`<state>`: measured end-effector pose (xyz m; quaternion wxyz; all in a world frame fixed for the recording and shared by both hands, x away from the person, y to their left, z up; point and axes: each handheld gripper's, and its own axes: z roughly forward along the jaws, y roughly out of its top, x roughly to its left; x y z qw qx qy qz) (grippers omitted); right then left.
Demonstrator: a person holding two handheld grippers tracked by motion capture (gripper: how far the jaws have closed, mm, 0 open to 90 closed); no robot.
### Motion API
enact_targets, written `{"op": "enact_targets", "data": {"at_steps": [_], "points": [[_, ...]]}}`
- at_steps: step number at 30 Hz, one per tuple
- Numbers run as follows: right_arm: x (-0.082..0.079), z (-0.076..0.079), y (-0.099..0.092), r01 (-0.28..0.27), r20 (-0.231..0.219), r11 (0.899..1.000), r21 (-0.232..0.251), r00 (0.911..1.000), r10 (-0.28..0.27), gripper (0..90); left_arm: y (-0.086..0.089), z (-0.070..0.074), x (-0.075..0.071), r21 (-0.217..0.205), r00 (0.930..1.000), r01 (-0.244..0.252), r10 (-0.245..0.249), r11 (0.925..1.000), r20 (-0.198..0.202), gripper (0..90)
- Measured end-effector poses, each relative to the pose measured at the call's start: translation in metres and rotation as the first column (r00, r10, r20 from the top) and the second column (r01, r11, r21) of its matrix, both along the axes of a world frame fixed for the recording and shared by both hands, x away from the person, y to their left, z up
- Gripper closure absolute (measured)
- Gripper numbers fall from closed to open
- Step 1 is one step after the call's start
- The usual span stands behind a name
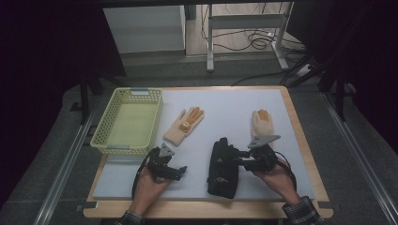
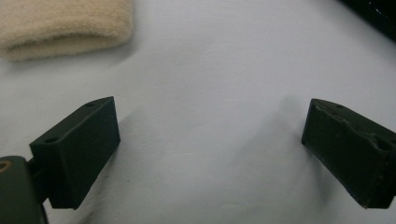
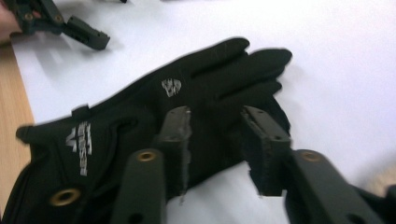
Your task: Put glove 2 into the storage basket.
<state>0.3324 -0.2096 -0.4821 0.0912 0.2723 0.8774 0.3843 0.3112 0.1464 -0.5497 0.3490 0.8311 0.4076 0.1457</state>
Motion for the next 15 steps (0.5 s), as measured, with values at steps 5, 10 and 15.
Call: {"op": "enact_targets", "data": {"at_steps": [5, 10, 15], "points": [[-0.009, -0.008, -0.011, 0.011, 0.016, 1.0, -0.011, 0.9998, -0.011, 72.7, 0.0, 0.0, 0.0, 0.0, 1.0, 0.0, 0.0, 1.0, 0.0, 4.3], [-0.021, -0.02, -0.022, 0.011, 0.007, 1.0, 0.008, 0.9999, -0.011, 86.9, 0.0, 0.0, 0.0, 0.0, 1.0, 0.0, 0.0, 1.0, 0.0, 4.3], [-0.035, -0.032, -0.023, -0.019, -0.01, 1.0, 0.005, 0.9998, 0.019, 88.7, 0.0, 0.0, 0.0, -0.001, 1.0, -0.001, 0.001, 1.0, 0.001, 4.3]]}}
